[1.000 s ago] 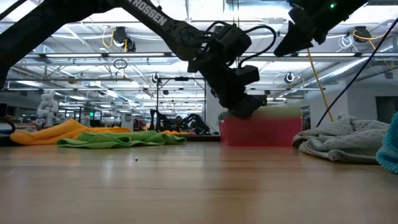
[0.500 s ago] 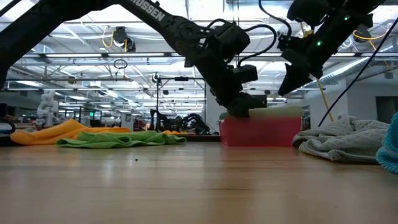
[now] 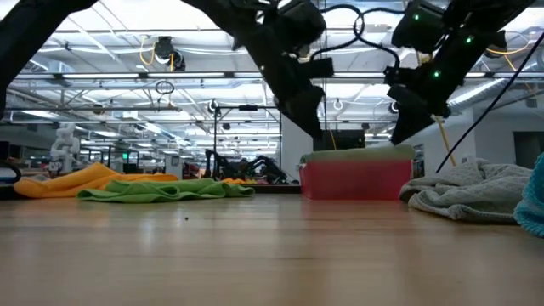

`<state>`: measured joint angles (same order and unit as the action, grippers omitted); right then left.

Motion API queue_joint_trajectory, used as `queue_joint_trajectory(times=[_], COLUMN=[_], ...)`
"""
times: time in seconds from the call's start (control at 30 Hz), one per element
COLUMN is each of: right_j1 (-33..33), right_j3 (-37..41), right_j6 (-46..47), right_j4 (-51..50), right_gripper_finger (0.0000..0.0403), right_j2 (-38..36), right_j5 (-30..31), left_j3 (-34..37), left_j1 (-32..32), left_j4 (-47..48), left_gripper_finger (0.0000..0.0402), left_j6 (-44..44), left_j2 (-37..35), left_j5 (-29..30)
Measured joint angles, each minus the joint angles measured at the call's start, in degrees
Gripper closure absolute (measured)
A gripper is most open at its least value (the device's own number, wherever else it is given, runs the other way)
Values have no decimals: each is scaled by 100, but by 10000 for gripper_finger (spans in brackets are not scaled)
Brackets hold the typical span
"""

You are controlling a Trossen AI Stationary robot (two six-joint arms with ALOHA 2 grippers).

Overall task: Fold microfiber towels
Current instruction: Put the light green microfiber cloth into the red bin

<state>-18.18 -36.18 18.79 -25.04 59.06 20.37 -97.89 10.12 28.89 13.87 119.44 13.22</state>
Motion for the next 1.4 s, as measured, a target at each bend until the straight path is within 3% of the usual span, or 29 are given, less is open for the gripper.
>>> queue_joint_trajectory(times=[0.13,0.27,0.4,0.6,0.9,1.2,1.4], right_j1=[-190,-329,-450,-527,-677,-1411,-1471], right_j3=[189,249,247,133,-1287,-2724,-2974], right_j6=[-26,-161,-243,-361,-794,-1808,-2045], right_j4=[452,853,996,935,-575,-2661,-2696], right_gripper_finger=[395,395,395,395,395,394,394], right_j2=[181,432,751,1139,1110,2501,3346], right_j5=[-432,-870,-1017,-1295,-1300,-1141,-1160], left_j3=[1,257,887,2199,3259,4004,4218], left_j1=[66,168,336,633,544,219,-28], left_j4=[904,1139,727,-658,-1182,-1724,-1994], left_gripper_finger=[213,213,213,213,213,213,213], left_j6=[-485,-627,-607,-769,-1130,-1596,-1661], left_j2=[-394,-820,-1229,-1734,-2512,-3124,-3138], left_j5=[181,211,241,224,366,383,384])
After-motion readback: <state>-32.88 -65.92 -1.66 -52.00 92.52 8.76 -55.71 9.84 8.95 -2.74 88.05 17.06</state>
